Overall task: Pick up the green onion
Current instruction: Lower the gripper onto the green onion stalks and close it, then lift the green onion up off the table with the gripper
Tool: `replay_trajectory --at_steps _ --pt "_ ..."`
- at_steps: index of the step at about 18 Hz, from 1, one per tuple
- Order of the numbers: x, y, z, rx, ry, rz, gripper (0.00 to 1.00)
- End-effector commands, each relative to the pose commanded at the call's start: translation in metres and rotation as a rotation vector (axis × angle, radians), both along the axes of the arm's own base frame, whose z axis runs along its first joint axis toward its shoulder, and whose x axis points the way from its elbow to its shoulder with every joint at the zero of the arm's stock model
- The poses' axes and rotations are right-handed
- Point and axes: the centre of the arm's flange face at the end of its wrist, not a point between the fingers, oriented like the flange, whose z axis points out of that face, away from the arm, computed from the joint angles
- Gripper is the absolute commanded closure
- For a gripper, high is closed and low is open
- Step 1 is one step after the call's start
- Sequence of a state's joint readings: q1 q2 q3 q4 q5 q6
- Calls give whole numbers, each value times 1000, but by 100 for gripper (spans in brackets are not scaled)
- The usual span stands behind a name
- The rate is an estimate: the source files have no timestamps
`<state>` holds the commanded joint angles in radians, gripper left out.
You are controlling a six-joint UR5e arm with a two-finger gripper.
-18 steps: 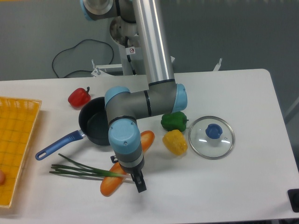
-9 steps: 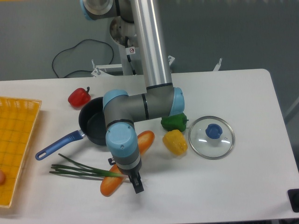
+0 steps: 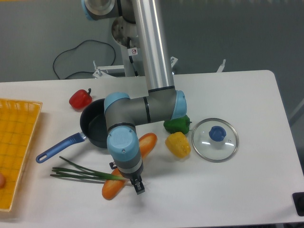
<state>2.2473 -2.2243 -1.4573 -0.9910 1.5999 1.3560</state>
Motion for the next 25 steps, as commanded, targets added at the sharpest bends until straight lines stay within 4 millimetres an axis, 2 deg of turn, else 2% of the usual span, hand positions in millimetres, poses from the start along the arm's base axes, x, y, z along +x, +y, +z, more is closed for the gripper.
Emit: replay_trajectory --at_steps 5,6,11,14,15,17,20,22,25 --pt "0 0 -1 -1 -1 12 30" --pt "0 0 -1 0 -1 29 34" --pt "0 0 2 5 1 46 45" --pt "-1 1 2 7 2 61 59" --pt "0 1 3 9 3 87 71" --pt "0 1 4 12 1 133 85" --pt "1 1 4 12 1 129 85" --pt "0 1 4 12 1 135 89" --pt "-3 2 12 25 9 135 91"
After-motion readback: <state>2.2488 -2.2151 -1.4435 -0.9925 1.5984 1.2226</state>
